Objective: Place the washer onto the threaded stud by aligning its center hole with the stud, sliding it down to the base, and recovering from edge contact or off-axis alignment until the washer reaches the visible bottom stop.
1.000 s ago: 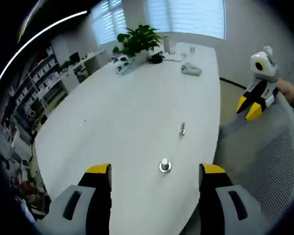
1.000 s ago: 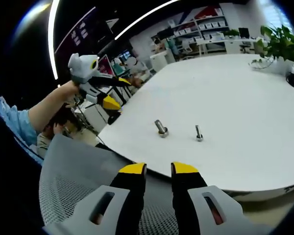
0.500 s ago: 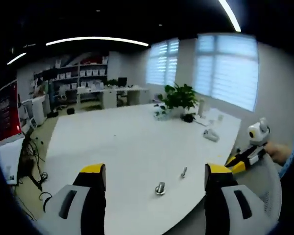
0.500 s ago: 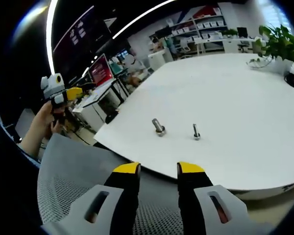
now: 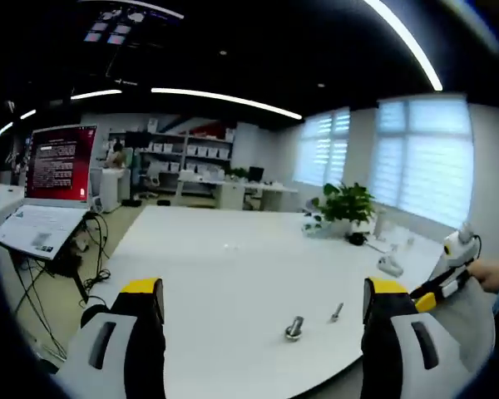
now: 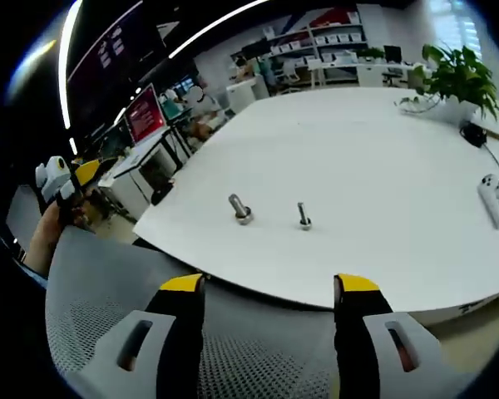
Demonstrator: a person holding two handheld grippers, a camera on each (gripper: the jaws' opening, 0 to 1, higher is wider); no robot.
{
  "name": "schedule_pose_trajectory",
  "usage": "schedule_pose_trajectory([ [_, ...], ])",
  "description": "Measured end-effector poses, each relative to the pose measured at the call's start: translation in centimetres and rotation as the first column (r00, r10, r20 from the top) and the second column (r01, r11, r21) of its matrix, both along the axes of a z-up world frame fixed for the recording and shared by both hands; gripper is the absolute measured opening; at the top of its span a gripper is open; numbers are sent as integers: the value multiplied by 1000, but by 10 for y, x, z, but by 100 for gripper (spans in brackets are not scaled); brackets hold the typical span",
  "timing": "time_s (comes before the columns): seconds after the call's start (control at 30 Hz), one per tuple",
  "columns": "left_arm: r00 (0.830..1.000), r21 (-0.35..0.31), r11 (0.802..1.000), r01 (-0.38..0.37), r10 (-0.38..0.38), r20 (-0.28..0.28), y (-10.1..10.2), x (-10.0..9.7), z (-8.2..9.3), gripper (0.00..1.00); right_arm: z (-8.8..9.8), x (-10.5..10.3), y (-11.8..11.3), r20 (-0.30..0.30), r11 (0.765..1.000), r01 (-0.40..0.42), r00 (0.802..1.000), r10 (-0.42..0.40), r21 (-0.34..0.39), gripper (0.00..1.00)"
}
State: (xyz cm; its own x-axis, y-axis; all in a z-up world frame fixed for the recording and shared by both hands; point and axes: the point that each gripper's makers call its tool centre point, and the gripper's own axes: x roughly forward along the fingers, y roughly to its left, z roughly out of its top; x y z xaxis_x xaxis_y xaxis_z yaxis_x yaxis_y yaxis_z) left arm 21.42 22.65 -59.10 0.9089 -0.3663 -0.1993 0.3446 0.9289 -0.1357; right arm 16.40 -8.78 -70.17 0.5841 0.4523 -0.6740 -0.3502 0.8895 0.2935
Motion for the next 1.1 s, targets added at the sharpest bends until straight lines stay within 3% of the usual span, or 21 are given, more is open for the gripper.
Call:
schedule_pose_trajectory([
  [0.13,1000,16,1000,10,-10,-20,-5,4,-5,99,-2,2,-7,-1,999,32,999,-32,-31,82],
  [0.2,999,51,999,-3,6,-45,-2,5,-16,99,-3,3,-10,1,998,47,999,-47,-41,83],
  [0.23,998,38,999,-7,9,-55,-3,3,-17,99,-2,3,-10,3,998,54,999,-54,-41,84],
  [0.33,999,34,999,-26,27,-34,3,1,-15,97,-3,1,-11,-1,997,64,998,-64,-46,86],
  [0.4,998,33,998,-54,56,-42,11,0,-28,98,-3,2,-11,-4,997,60,998,-60,-49,86],
  [0.43,985,33,997,-73,77,-157,17,-8,-48,97,-4,3,-11,-4,997,60,998,-60,-53,86],
  [0.47,985,16,997,-70,71,-160,18,-9,-51,94,-4,2,-11,-9,996,61,998,-62,-60,87],
  [0.53,987,-82,991,-103,92,-135,23,-6,-41,88,-4,1,-10,-6,997,61,998,-61,-57,87],
  [0.57,988,-98,988,-115,104,-114,25,-5,-37,89,-4,1,-10,-6,996,62,998,-62,-58,87],
  [0.67,985,-67,990,-125,115,-126,27,-4,-41,93,-4,3,-11,-3,996,58,998,-58,-67,88],
  [0.83,985,-52,992,-114,107,-132,26,-5,-42,90,2,7,-15,35,993,113,993,-111,-38,85],
  [1.1,985,-54,991,-122,114,-130,28,-5,-41,86,2,4,-6,25,997,78,997,-77,-9,81],
])
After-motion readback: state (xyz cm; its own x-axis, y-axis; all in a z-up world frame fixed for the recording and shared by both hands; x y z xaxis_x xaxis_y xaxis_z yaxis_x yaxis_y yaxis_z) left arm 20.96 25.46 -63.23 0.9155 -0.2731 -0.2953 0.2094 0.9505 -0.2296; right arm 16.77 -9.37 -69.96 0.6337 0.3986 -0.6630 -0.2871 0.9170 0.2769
